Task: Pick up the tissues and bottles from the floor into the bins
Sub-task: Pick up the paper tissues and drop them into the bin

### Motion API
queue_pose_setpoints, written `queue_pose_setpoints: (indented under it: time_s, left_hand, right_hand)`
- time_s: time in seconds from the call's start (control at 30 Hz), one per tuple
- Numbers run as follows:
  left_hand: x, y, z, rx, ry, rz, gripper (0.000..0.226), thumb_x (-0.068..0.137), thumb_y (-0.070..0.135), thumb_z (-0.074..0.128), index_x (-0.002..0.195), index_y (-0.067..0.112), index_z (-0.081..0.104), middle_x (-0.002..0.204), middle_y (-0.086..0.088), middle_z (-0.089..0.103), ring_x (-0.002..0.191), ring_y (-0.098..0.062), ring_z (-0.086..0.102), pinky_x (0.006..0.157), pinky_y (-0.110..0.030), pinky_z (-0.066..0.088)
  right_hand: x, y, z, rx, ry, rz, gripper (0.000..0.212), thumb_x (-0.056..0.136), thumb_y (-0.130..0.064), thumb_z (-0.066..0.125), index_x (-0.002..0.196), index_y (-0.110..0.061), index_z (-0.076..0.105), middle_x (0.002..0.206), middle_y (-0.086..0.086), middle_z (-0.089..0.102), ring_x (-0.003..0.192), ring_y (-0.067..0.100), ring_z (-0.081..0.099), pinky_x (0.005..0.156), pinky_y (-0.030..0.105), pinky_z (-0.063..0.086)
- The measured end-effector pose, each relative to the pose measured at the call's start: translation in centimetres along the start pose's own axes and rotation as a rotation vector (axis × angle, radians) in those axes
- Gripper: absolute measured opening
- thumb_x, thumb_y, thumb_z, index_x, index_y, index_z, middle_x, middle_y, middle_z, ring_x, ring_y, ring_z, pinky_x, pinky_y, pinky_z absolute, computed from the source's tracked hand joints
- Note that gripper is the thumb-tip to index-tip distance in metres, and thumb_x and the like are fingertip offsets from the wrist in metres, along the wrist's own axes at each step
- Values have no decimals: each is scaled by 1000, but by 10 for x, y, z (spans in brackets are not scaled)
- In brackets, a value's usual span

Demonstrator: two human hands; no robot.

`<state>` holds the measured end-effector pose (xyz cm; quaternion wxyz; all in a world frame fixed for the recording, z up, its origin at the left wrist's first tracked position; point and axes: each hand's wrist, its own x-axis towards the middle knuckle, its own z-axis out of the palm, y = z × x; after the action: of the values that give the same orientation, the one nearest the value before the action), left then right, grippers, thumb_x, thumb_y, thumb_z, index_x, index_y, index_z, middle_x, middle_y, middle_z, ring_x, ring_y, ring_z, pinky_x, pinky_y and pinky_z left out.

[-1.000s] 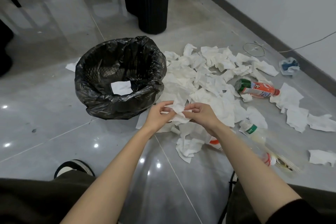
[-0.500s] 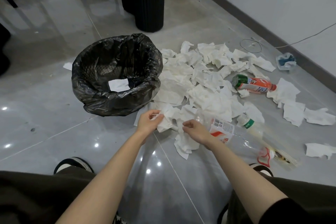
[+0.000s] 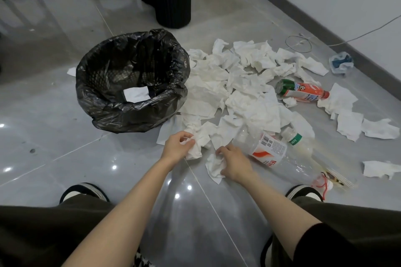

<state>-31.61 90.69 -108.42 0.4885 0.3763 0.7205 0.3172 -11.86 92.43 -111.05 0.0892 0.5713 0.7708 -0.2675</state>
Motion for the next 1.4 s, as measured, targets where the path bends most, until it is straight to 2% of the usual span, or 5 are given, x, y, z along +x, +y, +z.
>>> queue_pose_setpoints:
  time_s: [0.57, 0.83, 1.13, 1.27, 1.4]
  left_hand:
    - [-6, 51, -8, 198, 44, 203, 18, 92, 17, 56, 107, 9, 62, 107, 0, 60, 108, -15, 55, 80, -22, 44]
    - [-32, 147, -61, -59, 350, 468, 11, 93, 20, 56, 97, 15, 64, 101, 6, 63, 42, -9, 60, 44, -27, 52]
    - [-3, 129, -139, -26, 437, 272, 32, 91, 20, 53, 123, 19, 59, 130, 0, 55, 107, -19, 61, 96, -41, 50]
    - [1, 123, -149, 108, 353, 203, 43, 94, 21, 47, 137, 20, 47, 144, 0, 45, 127, -20, 47, 107, -39, 40]
    - [-1, 124, -137, 222, 449, 295, 40, 96, 19, 48, 136, 20, 49, 136, -1, 54, 114, -17, 55, 94, -22, 39]
  right_hand:
    - [0, -35, -86, 665, 545, 81, 14, 86, -22, 55, 82, -9, 56, 70, 2, 62, 63, 13, 53, 61, 28, 44]
    - [15, -80, -180, 927, 556, -98, 18, 82, -7, 55, 97, -13, 63, 81, -4, 63, 64, 7, 55, 63, 23, 47]
    - [43, -174, -181, 933, 248, -205, 13, 81, -3, 60, 92, -5, 66, 82, 3, 63, 71, 17, 64, 74, 35, 60]
    - [55, -195, -166, 825, 179, -270, 54, 83, -12, 64, 135, -9, 50, 126, 4, 59, 118, 18, 56, 97, 41, 51]
    - [53, -185, -160, 866, 329, -267, 41, 87, -10, 58, 128, -16, 55, 120, -1, 60, 97, 15, 63, 94, 40, 51]
